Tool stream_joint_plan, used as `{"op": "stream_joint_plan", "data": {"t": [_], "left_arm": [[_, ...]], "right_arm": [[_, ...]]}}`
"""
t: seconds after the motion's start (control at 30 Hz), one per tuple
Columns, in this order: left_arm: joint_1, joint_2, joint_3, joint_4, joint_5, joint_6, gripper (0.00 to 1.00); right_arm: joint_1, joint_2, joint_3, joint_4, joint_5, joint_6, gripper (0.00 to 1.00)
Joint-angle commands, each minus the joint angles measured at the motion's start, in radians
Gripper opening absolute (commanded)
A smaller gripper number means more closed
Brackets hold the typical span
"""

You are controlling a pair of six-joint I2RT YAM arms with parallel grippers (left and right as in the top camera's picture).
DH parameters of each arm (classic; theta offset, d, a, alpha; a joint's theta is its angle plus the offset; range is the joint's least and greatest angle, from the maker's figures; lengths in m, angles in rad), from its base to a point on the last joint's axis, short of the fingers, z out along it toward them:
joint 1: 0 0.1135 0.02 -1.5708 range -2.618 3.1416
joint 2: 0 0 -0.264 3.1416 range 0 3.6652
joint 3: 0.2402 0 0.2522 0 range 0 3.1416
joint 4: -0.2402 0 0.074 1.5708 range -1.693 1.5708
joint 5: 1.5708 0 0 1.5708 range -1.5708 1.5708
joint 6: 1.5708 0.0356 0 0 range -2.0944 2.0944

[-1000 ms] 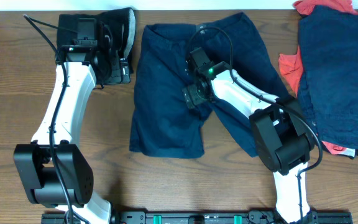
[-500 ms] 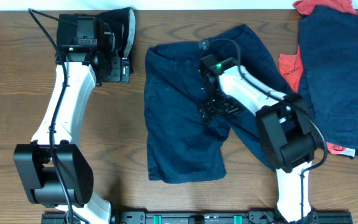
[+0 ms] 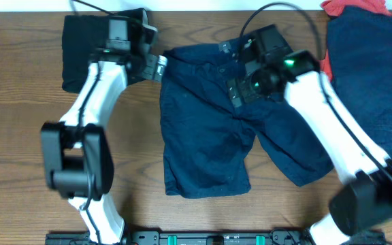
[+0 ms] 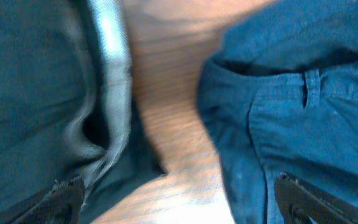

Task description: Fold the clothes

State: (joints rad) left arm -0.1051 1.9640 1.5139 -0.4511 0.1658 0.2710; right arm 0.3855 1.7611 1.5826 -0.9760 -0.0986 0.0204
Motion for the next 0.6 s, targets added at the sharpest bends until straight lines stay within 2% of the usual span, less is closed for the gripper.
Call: {"op": "stream_joint_plan", "data": {"t": [0.0,0.3,0.4,0.57], "left_arm": [[-0.015,0.101,0.024,0.056,0.019,0.072,0.99],[-0.033,0.221,0.024,0.236,0.086,0.092,0.98],[-0.051,0.243,0.024,0.281,0.097,0.091,0.93],[-0.084,0.274,0.024,0.334,0.138,0.091,0.77]], "right_arm": [[-0.001,-0.069,0.009,-0.005,-0.009,-0.022,0.99],[-0.002,-0.108,0.009,-0.049,0.046,-0.021,0.99],[-0.002,-0.108,0.009,-0.047,0.046,-0.021,0.99],[-0.002,-0.108,0.009,-0.037,0.046,-0.021,0.99]]}}
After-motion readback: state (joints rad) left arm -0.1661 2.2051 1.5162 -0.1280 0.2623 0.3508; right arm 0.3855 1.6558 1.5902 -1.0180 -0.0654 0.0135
